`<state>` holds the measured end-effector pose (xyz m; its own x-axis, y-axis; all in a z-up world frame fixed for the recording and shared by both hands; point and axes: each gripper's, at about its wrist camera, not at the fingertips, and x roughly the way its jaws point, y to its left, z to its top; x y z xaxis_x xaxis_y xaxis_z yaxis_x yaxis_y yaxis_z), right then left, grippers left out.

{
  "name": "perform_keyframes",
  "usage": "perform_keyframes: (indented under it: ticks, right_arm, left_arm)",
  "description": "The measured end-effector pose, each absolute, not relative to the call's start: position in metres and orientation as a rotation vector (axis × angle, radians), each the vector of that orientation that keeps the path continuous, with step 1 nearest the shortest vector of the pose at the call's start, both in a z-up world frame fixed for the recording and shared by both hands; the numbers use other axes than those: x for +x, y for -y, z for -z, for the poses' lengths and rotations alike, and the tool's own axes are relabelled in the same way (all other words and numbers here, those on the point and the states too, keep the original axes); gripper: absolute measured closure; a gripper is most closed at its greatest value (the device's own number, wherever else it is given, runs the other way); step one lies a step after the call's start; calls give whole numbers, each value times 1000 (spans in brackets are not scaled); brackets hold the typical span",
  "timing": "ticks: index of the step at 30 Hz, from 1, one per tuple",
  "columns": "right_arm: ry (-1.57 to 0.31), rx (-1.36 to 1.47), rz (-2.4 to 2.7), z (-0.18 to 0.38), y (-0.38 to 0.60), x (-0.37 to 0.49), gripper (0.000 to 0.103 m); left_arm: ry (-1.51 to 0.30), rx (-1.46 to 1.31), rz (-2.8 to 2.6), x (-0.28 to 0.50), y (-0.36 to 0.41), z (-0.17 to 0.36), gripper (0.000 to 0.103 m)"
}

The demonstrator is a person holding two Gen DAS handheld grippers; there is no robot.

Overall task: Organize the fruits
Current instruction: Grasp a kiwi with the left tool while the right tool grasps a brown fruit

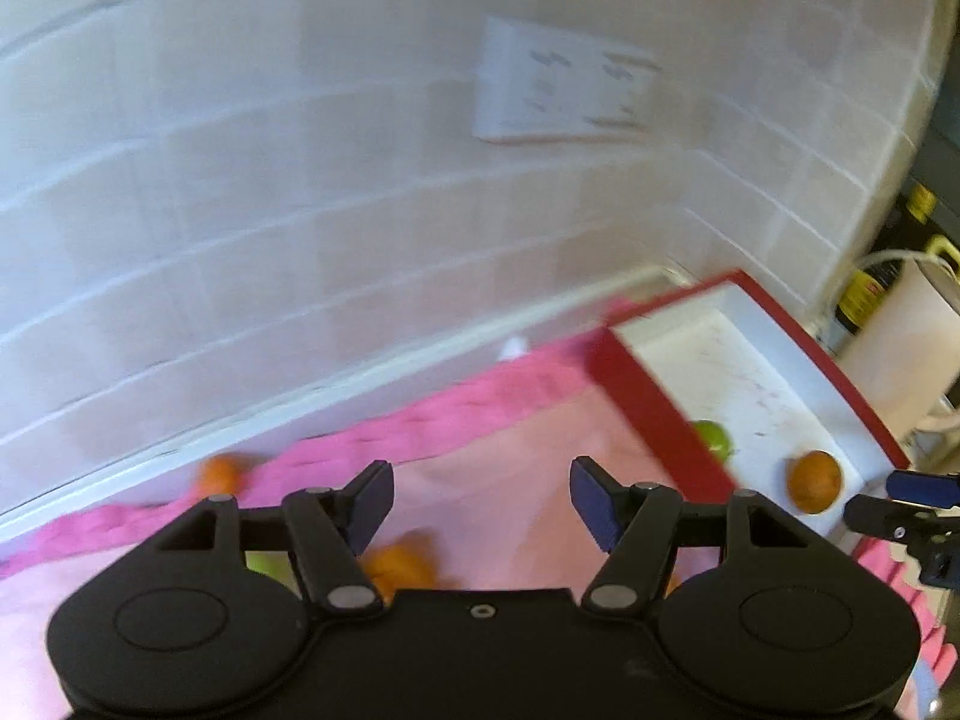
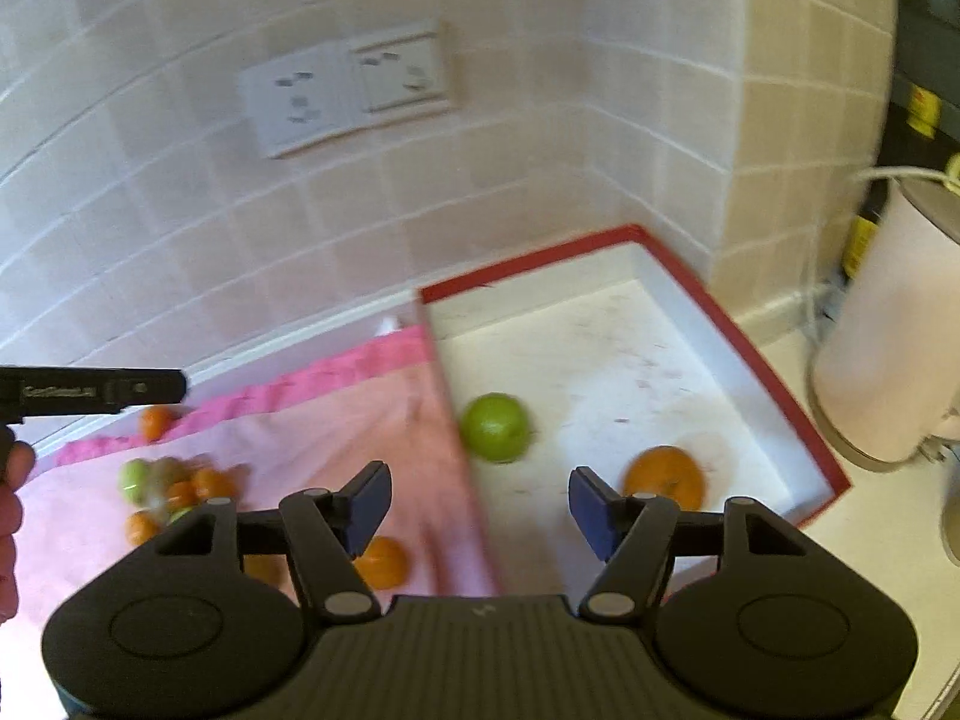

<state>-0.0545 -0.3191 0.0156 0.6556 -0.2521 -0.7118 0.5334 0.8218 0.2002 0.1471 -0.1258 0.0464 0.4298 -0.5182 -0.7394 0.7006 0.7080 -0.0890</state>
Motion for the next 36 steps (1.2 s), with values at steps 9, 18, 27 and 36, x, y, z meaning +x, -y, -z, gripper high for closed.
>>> perform_keyframes:
  ticks: [9,18,27,36]
  right_arm:
    - [-759,353,336,-18,259,-28,31]
    - [-850,309,168,13,198,-4,30]
    - [-928,288,9,56,148,4,25]
    - [-994,303,-51,85,135,10,25]
  left_arm:
    - [-827,165,592,140,14,-39,23]
    - [-927,103,540,130,-36,18,23]
    - [-961,131,556,118,-26,65,23]
    - [-1029,119,563,132,-4,97,23]
